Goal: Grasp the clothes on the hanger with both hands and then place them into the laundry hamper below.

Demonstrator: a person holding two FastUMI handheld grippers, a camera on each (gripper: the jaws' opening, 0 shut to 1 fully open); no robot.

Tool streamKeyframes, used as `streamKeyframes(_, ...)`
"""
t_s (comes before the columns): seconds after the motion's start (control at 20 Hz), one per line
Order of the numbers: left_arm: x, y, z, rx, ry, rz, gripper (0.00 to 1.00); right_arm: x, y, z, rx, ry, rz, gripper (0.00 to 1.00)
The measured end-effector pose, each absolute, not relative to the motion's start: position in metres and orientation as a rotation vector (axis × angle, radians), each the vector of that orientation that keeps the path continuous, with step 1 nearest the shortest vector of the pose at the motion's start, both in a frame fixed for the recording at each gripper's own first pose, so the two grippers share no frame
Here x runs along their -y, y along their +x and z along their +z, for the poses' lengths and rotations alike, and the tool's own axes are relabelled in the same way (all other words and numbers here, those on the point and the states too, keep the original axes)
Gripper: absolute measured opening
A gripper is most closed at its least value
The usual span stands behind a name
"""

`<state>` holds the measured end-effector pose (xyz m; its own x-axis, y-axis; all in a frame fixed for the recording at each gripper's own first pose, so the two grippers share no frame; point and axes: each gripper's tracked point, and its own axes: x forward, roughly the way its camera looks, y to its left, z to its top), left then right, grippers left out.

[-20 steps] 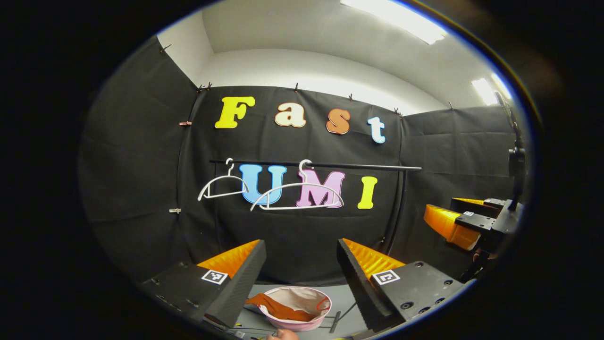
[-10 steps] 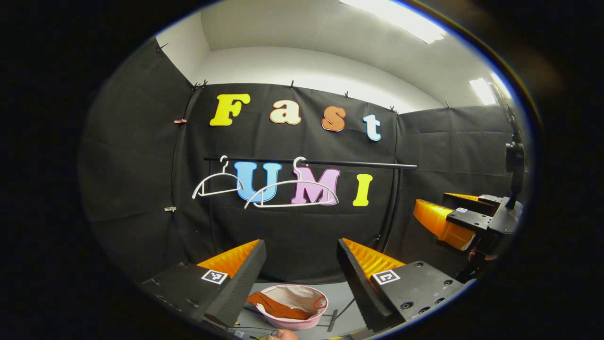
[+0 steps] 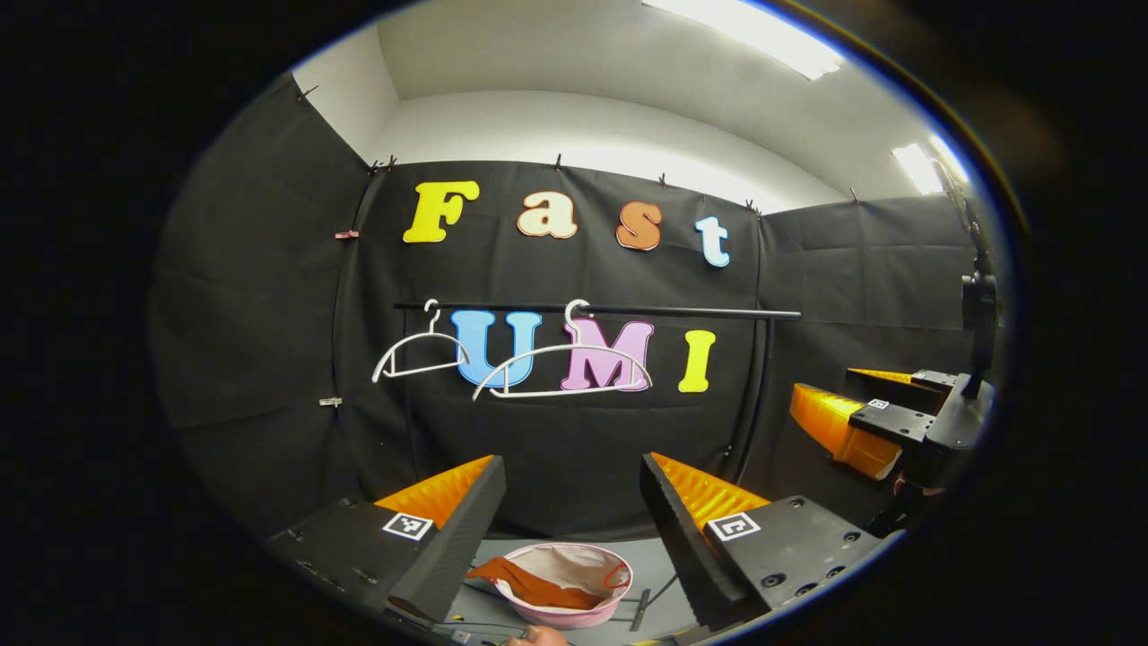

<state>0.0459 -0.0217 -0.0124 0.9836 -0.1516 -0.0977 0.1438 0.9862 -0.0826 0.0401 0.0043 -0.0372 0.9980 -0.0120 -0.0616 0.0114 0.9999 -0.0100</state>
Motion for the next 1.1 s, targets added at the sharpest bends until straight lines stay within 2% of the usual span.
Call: streamKeyframes(1.1, 0.015, 0.059, -0.020, -0.115, -0.068, -0.121, 0.95, -0.003, 0.051, -0.047, -0.059, 0.005, -0.021, 0.98)
